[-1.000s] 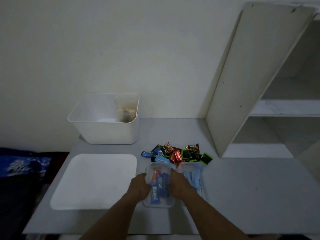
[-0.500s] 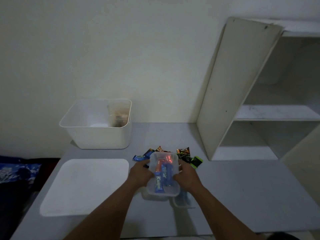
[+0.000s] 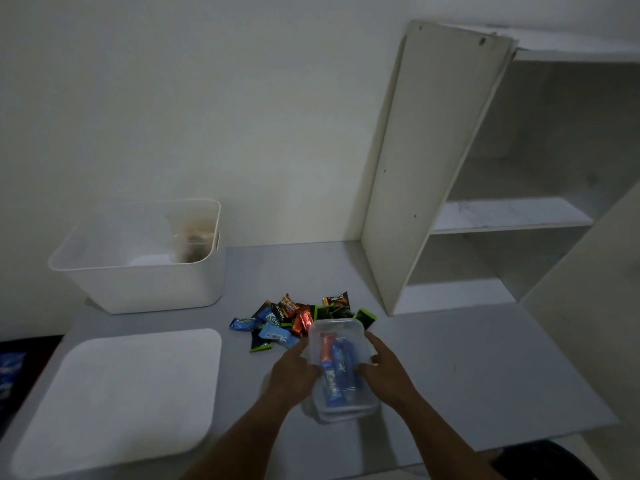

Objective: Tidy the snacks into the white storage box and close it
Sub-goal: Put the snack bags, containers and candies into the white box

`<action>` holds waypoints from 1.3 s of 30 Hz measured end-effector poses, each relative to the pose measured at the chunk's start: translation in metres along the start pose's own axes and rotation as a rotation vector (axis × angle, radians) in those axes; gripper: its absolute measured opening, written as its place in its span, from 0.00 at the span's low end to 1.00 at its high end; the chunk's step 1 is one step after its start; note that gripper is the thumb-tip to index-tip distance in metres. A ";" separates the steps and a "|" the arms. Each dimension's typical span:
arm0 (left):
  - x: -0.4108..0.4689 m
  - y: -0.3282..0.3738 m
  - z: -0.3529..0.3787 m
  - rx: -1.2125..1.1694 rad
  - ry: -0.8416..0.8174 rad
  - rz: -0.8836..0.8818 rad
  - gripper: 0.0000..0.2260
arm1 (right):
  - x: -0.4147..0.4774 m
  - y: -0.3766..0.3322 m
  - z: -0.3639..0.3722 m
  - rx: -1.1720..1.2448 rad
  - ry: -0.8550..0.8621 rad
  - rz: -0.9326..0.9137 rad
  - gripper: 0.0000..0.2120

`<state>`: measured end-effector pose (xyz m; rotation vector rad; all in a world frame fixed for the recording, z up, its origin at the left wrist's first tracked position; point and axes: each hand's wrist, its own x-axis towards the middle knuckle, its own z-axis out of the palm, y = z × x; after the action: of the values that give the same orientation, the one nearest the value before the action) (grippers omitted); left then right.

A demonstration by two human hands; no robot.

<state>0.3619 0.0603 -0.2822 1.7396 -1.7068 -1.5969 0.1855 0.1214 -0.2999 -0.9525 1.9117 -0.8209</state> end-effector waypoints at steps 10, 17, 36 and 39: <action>-0.002 0.003 -0.001 -0.272 -0.152 -0.018 0.24 | 0.002 -0.001 -0.012 0.123 -0.171 -0.023 0.36; -0.008 0.035 -0.052 -0.314 -0.127 -0.008 0.21 | 0.000 -0.064 -0.027 0.182 -0.282 0.000 0.35; -0.026 0.103 -0.339 -0.347 0.086 0.098 0.28 | 0.046 -0.345 0.083 0.035 -0.371 -0.199 0.40; -0.012 0.096 -0.389 -0.373 0.102 0.085 0.26 | 0.065 -0.380 0.125 0.038 -0.407 -0.224 0.38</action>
<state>0.6138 -0.1521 -0.0537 1.5155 -1.3152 -1.6320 0.3875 -0.1464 -0.0722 -1.2217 1.4546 -0.7210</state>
